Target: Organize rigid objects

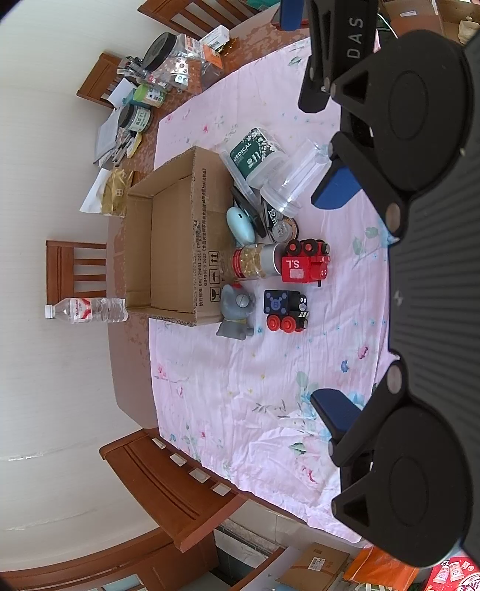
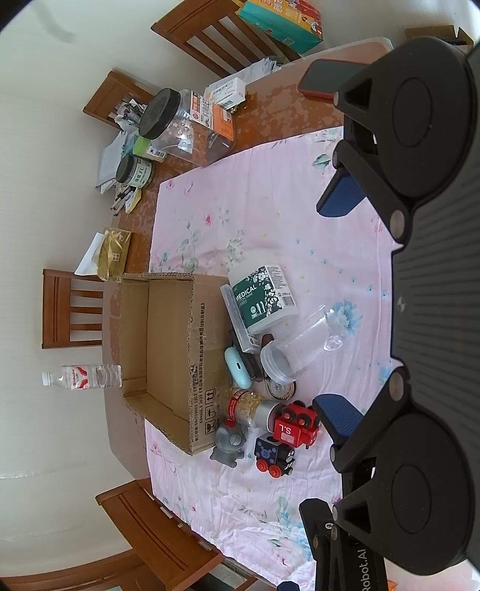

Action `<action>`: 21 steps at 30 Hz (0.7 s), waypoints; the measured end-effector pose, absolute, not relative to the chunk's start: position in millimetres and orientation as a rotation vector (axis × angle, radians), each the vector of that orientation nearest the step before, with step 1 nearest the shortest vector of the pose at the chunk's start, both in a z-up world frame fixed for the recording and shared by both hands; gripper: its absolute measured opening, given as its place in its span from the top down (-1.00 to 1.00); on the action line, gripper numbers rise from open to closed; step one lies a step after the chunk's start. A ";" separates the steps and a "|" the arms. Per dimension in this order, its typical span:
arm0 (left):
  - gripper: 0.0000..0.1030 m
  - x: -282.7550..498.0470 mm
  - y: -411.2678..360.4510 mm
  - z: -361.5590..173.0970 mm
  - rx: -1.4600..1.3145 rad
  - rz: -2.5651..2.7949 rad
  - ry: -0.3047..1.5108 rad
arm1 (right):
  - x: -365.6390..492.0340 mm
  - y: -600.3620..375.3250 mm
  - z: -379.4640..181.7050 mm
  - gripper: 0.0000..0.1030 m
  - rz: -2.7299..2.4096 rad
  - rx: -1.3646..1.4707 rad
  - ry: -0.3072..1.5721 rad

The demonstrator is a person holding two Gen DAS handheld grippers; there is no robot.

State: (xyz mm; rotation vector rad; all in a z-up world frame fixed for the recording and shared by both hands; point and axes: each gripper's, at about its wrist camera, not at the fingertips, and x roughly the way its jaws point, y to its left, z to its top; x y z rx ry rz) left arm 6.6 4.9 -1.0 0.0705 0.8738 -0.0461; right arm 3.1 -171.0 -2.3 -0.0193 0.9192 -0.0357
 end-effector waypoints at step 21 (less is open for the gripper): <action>-0.99 11.4 5.9 -1.1 0.068 -0.048 0.877 | 8.2 -170.4 -0.1 -1.00 -0.038 -0.024 0.920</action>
